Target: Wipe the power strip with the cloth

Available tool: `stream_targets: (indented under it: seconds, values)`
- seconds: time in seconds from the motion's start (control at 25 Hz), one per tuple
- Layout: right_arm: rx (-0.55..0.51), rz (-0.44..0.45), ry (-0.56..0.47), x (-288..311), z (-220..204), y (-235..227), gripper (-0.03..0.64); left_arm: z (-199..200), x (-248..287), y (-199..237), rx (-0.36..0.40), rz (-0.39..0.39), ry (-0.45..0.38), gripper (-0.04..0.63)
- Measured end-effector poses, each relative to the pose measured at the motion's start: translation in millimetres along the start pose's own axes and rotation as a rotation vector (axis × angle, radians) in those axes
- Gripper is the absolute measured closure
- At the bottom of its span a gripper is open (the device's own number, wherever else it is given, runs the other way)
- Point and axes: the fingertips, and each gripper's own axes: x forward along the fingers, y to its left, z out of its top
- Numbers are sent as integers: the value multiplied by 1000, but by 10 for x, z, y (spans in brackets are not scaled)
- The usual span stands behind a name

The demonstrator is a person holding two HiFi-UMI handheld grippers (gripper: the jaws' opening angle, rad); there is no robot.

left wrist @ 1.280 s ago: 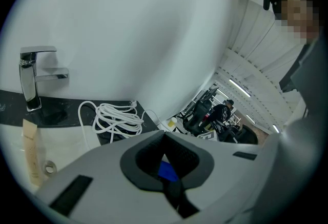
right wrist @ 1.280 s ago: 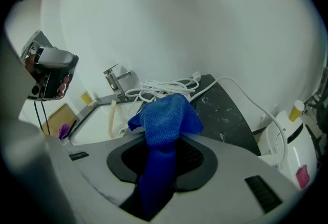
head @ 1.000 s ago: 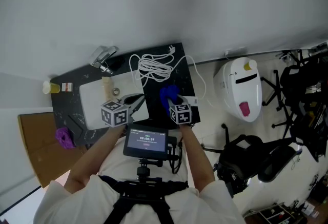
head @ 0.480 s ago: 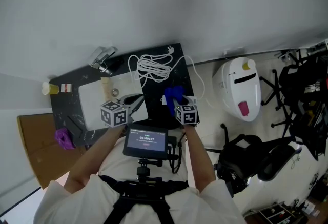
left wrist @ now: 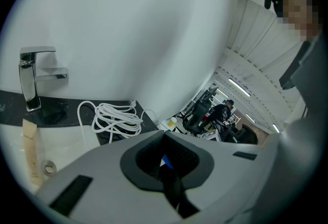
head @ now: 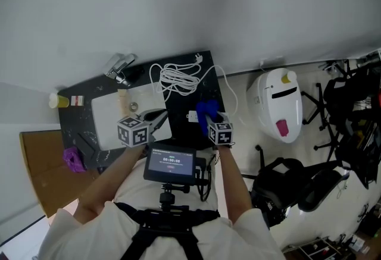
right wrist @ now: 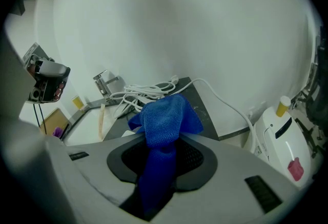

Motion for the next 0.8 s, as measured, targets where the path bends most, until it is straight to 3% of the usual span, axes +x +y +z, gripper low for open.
stream_targets:
  seconds: [0.8]
  values:
    - [27, -31, -25, -165, -25, -268, 509, -26, 81, -115, 6, 7, 4, 586]
